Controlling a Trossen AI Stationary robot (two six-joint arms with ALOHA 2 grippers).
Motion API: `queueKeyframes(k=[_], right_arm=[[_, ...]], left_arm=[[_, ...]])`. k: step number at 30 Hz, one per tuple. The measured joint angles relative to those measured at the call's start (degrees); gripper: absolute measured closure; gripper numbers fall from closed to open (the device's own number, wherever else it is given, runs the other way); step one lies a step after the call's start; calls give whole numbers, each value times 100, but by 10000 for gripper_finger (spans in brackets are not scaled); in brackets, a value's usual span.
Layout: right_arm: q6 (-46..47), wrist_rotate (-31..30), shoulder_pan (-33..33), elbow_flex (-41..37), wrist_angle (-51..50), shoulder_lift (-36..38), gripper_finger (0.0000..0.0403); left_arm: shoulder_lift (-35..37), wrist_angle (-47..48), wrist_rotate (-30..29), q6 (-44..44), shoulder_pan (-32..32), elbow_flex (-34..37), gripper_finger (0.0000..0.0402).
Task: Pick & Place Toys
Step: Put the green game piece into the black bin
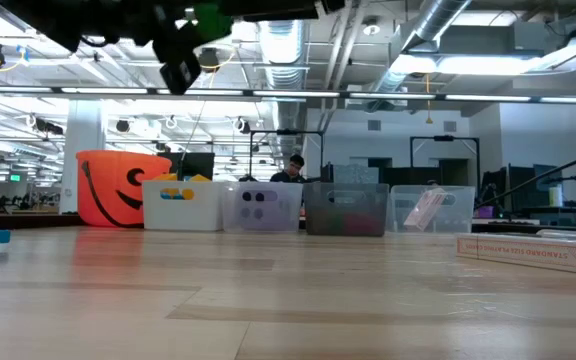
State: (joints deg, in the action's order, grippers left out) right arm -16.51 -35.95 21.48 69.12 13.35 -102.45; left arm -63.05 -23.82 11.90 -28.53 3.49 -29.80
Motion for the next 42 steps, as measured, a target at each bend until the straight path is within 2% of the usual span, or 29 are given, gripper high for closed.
queueKeyframes(k=[6,19,30,36,42], right_arm=[[-61,-158,-193,0,188,0,88],[-244,-141,-339,-4,401,0,88],[-316,-137,-313,-4,393,0,93],[-299,-138,-318,-4,392,0,140],[-378,-180,-318,-2,382,2,238]], left_arm=[[-16,-328,-1,-14,76,-2,276],[-648,-1170,-140,-20,18,0,272],[-798,-1361,-140,-37,-169,0,271],[-798,-1380,-136,-33,-169,0,271],[-798,-1357,-139,-133,-169,0,270]])
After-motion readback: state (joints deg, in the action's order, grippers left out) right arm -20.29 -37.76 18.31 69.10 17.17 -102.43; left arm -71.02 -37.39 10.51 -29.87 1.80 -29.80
